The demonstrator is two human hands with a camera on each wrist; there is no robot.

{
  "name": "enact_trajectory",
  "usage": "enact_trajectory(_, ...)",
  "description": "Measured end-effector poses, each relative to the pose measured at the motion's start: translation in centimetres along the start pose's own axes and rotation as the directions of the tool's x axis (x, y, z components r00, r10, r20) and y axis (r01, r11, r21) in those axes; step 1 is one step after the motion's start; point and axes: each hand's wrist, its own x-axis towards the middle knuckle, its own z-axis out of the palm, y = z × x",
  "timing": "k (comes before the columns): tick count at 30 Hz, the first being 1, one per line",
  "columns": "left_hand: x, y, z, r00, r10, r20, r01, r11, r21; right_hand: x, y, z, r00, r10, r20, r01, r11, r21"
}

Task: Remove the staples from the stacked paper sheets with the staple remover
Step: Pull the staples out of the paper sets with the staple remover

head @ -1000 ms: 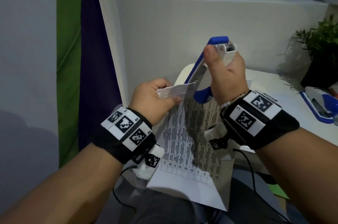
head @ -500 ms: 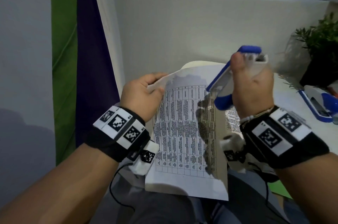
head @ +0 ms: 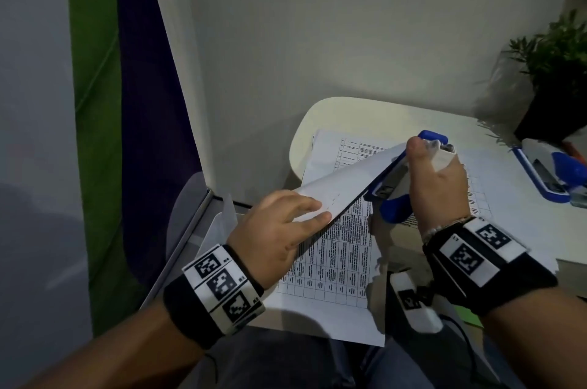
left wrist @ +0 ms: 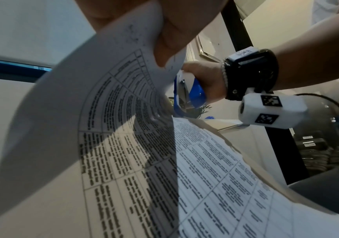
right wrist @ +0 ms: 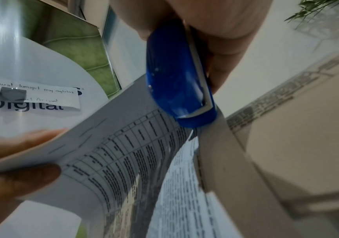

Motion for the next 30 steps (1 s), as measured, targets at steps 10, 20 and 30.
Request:
enact_trajectory(10, 0.9, 0.4, -1.7, 0.960, -0.271, -0.069, 0.263, 0.958, -0.112, -0.8, 0.3, 0.2, 0.999, -0.034, 0.043, 0.035, 0.999, -0.031)
enact_trajectory(20, 5.8, -5.3, -10.3, 0.631, -0.710, -0.312, 0.686, 0.699, -0.202, 1.3, -2.2, 3.5, 0.989, 0.108, -0.105, -0.072, 0.951, 0.300)
enact_trajectory(30, 1.4, -14.4, -17.3, 0.469, -0.676, -0.568, 0.792, 0.607, -0.068, 2.2, 1.4, 5.4, 0.948, 0.315, -0.054, -0.291, 0.921, 0.257)
